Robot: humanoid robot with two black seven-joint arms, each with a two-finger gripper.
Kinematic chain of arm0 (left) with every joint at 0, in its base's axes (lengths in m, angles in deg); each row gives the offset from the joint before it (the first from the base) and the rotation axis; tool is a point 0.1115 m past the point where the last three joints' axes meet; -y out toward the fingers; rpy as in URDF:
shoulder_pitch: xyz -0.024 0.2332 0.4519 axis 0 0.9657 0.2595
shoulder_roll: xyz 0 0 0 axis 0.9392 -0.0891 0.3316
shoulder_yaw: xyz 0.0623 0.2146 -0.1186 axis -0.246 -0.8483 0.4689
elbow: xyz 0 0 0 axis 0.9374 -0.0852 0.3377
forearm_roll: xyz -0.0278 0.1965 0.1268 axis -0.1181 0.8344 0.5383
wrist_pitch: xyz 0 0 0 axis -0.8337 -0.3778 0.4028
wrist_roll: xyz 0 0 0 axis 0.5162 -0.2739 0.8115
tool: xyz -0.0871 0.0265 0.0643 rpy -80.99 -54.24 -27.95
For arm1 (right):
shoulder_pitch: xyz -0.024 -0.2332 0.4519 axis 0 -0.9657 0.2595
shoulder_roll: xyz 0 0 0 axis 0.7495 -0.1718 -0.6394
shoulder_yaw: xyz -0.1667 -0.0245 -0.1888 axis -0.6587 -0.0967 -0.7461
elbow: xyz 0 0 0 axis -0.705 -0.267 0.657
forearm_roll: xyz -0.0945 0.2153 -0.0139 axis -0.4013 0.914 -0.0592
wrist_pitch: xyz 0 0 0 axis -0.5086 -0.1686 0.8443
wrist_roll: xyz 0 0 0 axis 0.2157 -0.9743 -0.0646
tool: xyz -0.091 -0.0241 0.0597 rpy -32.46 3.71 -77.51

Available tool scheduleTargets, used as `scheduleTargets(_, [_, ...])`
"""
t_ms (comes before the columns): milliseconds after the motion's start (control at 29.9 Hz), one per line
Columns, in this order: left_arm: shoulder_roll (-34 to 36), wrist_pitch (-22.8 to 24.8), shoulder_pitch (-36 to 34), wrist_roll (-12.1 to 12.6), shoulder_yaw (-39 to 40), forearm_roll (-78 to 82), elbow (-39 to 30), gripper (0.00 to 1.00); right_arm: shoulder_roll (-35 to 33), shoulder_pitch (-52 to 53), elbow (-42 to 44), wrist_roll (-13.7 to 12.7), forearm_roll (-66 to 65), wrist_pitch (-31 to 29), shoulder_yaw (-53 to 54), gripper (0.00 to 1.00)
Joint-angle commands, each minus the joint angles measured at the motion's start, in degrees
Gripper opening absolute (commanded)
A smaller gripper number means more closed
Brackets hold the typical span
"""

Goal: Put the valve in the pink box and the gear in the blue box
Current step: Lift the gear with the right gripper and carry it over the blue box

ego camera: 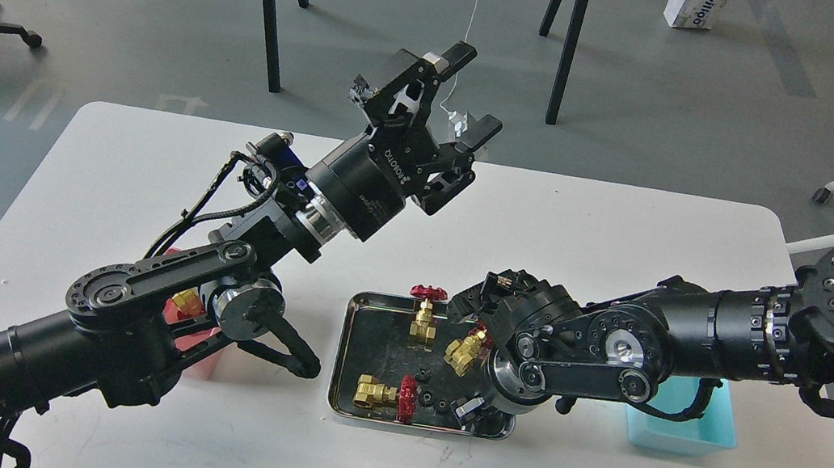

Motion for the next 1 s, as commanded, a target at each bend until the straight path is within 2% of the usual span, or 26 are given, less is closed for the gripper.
scheduleTargets(0, [0.0, 0.0, 0.0, 0.0, -0.1, 0.0, 0.0, 0.86, 0.0, 0.4, -0.3, 0.0, 0.1, 0.0, 0.9, 0.01])
scheduleTargets(234, [0.0, 0.0, 0.0, 0.0, -0.1, 0.0, 0.0, 0.86, 0.0, 6.2, -3.3, 0.0, 1.4, 0.0, 5.8, 0.01])
scheduleTargets(267, [0.0, 0.0, 0.0, 0.0, -0.1, -0.1, 0.0, 0.86, -1.9, 7.0, -4.2, 0.0, 2.1, 0.0, 6.9, 0.01])
scheduleTargets(468, [-0.2, 0.2, 0.0, 0.0, -0.1, -0.1, 0.0, 0.87, -20.9, 5.2, -8.4, 0.0, 14.0, 0.0, 15.1, 0.01])
scheduleTargets(601, [-0.4, 0.1, 0.0, 0.0, -0.1, -0.1, 0.1, 0.87, -38.8, -1.9, -15.6, 0.4, 15.8, 4.0, 24.1, 0.01])
scheduleTargets(768, [-0.4, 0.1, -0.1, 0.0, -0.1, -0.1, 0.3, 0.87, -58.7, -13.4, -25.4, 0.4, 15.8, 4.3, 33.5, 0.01])
scheduleTargets(868, [-0.4, 0.3, -0.1, 0.0, -0.1, -0.1, 0.4, 0.88, -65.3, -16.9, -28.3, 1.2, 15.9, 5.9, 35.0, 0.01])
scheduleTargets(969, [-0.4, 0.4, -0.1, 0.0, -0.1, -0.1, 0.4, 0.88, -65.9, -19.7, -27.7, 2.0, 15.3, 10.3, 34.7, 0.01])
